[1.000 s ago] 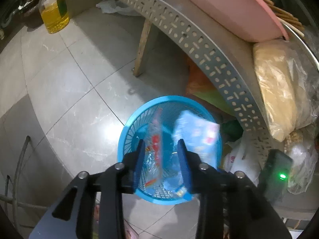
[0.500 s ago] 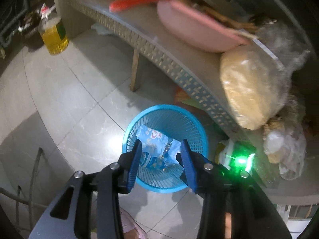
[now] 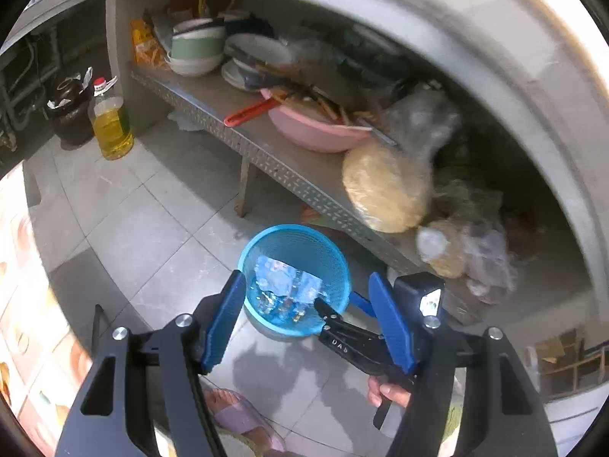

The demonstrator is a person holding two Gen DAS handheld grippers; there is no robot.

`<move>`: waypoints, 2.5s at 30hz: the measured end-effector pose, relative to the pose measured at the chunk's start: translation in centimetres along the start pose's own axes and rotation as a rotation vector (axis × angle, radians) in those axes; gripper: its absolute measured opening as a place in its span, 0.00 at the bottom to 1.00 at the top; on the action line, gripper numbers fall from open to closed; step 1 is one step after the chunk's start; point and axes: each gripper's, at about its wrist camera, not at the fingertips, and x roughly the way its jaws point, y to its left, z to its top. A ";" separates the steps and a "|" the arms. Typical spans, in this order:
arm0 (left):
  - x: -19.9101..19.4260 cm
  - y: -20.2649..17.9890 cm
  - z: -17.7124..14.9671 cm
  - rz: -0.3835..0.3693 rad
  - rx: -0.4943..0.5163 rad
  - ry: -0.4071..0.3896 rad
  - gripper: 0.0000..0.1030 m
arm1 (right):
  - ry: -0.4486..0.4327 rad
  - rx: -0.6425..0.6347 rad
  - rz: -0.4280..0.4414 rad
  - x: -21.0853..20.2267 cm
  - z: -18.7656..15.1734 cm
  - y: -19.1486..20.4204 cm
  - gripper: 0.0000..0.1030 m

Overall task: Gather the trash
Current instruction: 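Swing both tools back from the wastebasket to the table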

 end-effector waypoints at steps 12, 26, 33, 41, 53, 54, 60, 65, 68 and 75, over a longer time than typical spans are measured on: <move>-14.2 7.5 -9.5 0.061 -0.168 -0.240 0.81 | -0.238 -0.252 -0.029 -11.6 -0.2 10.3 0.92; -24.9 16.8 -20.7 0.241 -0.453 -0.420 0.95 | -0.344 -0.531 -0.016 -15.4 -2.2 22.4 0.92; -28.3 19.3 -24.2 0.259 -0.511 -0.485 0.95 | -0.354 -0.586 0.046 -16.7 -3.7 26.7 0.92; -30.1 21.2 -27.2 0.268 -0.548 -0.544 0.94 | -0.315 -0.667 0.134 -17.5 -5.6 30.2 0.92; -32.7 22.6 -32.1 0.398 -0.511 -0.599 0.94 | -0.201 -0.680 0.343 -16.6 -7.1 33.1 0.92; -32.8 22.7 -32.3 0.408 -0.507 -0.600 0.95 | -0.192 -0.684 0.349 -16.5 -7.3 33.3 0.92; -33.1 23.9 -33.9 0.456 -0.500 -0.579 0.94 | -0.115 -0.696 0.417 -15.6 -8.3 34.9 0.92; -33.3 24.5 -34.9 0.515 -0.489 -0.567 0.94 | -0.046 -0.701 0.460 -14.6 -9.0 35.9 0.92; -33.6 25.1 -35.2 0.520 -0.506 -0.573 0.94 | -0.013 -0.700 0.483 -14.1 -9.3 36.5 0.92; -34.1 26.2 -34.6 0.531 -0.510 -0.572 0.94 | 0.041 -0.685 0.533 -13.6 -9.5 37.5 0.92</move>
